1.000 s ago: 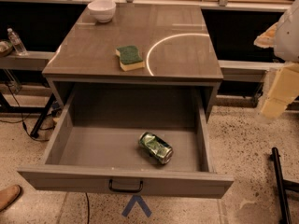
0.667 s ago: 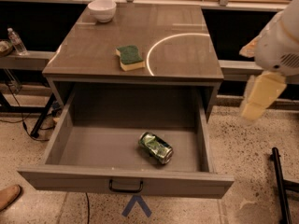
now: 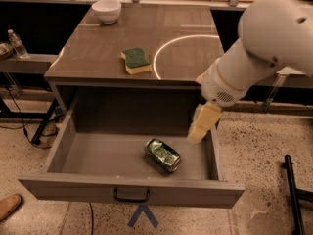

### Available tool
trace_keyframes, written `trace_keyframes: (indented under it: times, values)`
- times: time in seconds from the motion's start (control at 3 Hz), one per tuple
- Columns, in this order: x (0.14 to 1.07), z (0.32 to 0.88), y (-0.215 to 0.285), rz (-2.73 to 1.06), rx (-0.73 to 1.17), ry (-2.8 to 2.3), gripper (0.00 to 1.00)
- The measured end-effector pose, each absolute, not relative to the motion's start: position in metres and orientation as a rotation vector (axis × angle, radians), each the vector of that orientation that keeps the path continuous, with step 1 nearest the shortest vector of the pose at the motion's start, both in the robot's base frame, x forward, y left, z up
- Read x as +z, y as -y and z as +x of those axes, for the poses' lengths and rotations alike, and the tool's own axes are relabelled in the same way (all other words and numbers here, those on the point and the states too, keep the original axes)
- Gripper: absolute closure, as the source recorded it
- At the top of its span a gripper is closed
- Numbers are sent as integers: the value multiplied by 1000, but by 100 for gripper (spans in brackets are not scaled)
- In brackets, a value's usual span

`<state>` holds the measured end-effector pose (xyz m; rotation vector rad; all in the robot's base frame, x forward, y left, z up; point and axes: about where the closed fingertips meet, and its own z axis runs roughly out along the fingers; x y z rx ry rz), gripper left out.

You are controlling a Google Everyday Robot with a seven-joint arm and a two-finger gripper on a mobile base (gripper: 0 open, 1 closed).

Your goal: Pick green can from top drawer and place on counter

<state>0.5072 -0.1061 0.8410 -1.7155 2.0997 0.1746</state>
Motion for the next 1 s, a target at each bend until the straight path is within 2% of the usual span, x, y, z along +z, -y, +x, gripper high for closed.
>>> trace_keyframes:
  times: [0.33, 1.0]
  values:
    - [821, 510, 68, -1719, 275, -2057, 0]
    - [810, 510, 62, -1677, 303, -2076, 0]
